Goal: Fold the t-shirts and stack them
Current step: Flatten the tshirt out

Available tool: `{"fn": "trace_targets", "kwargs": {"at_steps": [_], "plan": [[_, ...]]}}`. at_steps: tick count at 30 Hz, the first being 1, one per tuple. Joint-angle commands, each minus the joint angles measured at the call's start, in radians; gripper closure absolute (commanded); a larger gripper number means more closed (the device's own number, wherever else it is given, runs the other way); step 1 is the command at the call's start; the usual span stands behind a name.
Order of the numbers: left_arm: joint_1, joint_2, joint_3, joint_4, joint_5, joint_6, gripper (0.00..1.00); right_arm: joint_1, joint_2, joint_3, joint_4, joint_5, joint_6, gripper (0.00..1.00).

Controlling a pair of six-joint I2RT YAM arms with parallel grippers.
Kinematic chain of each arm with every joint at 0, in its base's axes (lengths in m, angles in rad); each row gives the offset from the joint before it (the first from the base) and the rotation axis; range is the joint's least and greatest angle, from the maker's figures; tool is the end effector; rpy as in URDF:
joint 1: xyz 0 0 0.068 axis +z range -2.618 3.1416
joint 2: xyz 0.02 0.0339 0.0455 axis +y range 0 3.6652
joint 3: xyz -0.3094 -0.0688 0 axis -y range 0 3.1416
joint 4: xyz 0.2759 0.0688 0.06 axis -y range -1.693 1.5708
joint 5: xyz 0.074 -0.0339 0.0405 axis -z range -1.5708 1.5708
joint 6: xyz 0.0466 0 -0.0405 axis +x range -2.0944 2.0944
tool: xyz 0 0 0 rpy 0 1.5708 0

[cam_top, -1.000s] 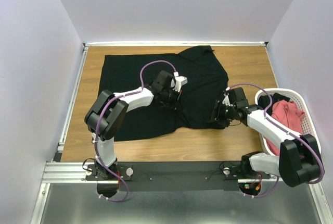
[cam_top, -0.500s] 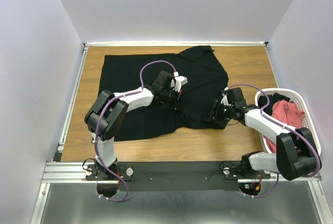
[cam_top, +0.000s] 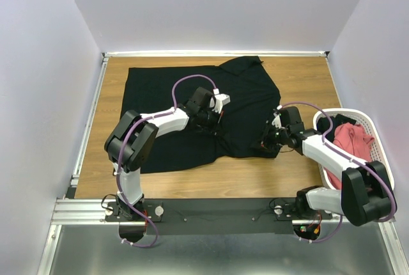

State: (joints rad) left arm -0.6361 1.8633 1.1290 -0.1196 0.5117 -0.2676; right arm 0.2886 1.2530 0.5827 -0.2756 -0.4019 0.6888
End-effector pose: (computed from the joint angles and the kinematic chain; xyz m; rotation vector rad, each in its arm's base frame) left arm 0.3320 -0.2735 0.1830 0.7072 2.4417 -1.0092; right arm 0.2299 0.0873 0.1882 0.3544 2.6214 0.8750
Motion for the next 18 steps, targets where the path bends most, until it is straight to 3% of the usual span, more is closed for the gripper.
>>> {"fn": "trace_targets", "kwargs": {"at_steps": [1, 4, 12, 18], "plan": [[0.004, 0.008, -0.017, 0.012, 0.022, -0.004, 1.00, 0.007, -0.026, 0.009, 0.015, -0.014, 0.008, 0.90], [0.004, -0.016, -0.021, -0.003, 0.013, -0.007, 1.00, 0.006, -0.058, 0.011, 0.003, -0.015, 0.018, 0.99], [-0.014, -0.151, -0.080, -0.057, -0.009, -0.018, 1.00, 0.006, -0.132, 0.080, -0.240, 0.017, 0.018, 0.99], [-0.112, -0.216, -0.115, -0.123, -0.016, -0.004, 1.00, 0.006, -0.168, 0.137, -0.448, 0.021, -0.006, 0.99]]}}
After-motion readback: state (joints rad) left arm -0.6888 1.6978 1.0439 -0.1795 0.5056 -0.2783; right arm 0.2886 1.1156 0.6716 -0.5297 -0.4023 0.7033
